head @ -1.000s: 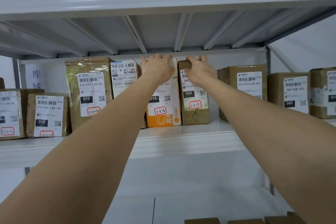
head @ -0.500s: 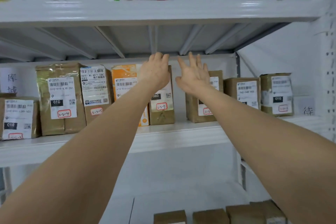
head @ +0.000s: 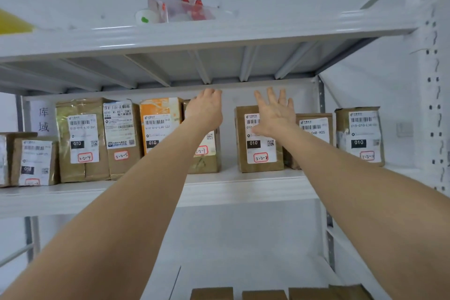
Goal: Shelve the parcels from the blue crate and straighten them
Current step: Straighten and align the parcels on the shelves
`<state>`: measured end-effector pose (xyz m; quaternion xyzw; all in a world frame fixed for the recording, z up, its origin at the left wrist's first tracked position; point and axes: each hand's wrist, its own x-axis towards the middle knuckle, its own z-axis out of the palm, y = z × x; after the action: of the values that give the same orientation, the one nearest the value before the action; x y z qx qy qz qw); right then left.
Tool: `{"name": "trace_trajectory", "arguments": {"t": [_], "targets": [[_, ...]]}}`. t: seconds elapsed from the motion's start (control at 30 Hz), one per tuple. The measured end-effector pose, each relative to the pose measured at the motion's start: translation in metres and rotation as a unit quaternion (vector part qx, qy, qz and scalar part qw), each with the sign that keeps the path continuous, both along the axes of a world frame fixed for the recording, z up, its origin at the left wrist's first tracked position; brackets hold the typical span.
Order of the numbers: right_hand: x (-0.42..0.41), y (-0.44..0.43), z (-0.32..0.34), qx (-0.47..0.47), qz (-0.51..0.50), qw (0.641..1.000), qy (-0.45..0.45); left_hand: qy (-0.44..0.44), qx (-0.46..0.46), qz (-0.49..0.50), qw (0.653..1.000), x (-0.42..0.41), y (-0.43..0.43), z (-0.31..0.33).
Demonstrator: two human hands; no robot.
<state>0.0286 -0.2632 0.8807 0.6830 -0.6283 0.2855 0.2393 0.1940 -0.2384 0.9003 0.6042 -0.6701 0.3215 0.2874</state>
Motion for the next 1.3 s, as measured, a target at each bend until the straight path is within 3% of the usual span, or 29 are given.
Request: {"name": "trace_trajectory", "arguments": {"t": [0.17, 0.37, 0.8, 0.93, 1.07, 1.3], "targets": [[0.002, -0.019, 0.004, 0.001, 0.011, 0.999, 0.032, 0.005, 0.003, 0.015, 1.0, 0.009, -0.012, 0.011], [0.019, -0.042, -0.003, -0.01, 0.049, 0.999, 0.005, -0.018, 0.046, 0.042, 0.998, 0.017, -0.036, 0.009], [0.048, -0.055, -0.001, 0.012, 0.068, 0.998, 0.003, -0.025, 0.018, 0.038, 0.999, 0.019, -0.045, 0.007], [0.044, -0.051, 0.001, 0.03, 0.067, 0.997, 0.012, -0.006, 0.022, 0.021, 1.0, 0.019, -0.042, 0.005], [0.032, -0.037, 0.0, -0.021, 0.082, 0.996, -0.011, 0.026, -0.016, -0.004, 1.0, 0.008, -0.036, 0.001], [-0.024, -0.008, -0.006, -0.022, 0.058, 0.998, -0.02, -0.025, 0.022, -0.066, 0.997, -0.051, -0.016, -0.007]]}}
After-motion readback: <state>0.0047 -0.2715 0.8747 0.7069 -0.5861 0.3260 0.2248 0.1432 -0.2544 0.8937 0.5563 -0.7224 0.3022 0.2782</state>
